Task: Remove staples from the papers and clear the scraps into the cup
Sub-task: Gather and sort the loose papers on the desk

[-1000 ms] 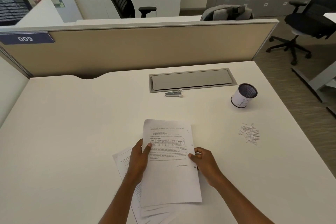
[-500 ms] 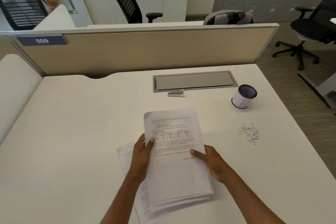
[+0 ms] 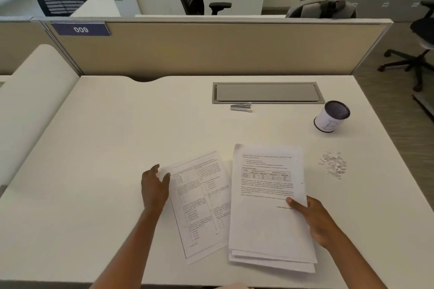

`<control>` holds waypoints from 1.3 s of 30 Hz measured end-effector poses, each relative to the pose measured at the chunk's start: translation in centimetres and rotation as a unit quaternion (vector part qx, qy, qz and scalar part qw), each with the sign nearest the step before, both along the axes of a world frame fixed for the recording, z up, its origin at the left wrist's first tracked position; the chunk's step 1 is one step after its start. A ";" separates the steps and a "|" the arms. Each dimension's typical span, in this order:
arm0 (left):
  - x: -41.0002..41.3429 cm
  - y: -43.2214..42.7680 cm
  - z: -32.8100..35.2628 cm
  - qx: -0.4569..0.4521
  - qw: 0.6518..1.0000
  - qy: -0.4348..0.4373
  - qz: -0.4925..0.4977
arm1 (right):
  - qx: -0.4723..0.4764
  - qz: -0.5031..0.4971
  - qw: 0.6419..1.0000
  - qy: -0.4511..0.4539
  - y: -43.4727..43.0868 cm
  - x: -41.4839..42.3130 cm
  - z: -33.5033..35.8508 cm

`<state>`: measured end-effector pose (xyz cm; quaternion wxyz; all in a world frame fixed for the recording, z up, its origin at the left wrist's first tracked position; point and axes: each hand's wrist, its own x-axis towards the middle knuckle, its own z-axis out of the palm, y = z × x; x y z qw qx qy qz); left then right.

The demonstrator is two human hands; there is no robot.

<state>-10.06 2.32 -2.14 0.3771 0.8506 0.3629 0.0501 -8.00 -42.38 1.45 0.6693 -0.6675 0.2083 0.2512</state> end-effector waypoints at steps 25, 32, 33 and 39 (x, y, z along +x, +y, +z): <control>2.8 -1.0 8.6 -0.153 0.983 -0.106 -0.009 | -0.026 0.004 0.999 -0.021 -0.5 -0.6 1.3; 3.5 -6.1 13.9 -0.198 0.965 -0.161 -0.058 | -0.039 0.036 0.996 -0.067 3.4 0.4 2.3; 3.5 -7.2 14.6 -0.204 0.962 -0.167 -0.068 | -0.039 0.034 0.996 -0.073 4.1 0.5 2.5; 4.3 -15.7 18.1 -0.193 0.950 -0.191 -0.155 | -0.028 0.047 0.993 -0.102 7.4 1.7 3.8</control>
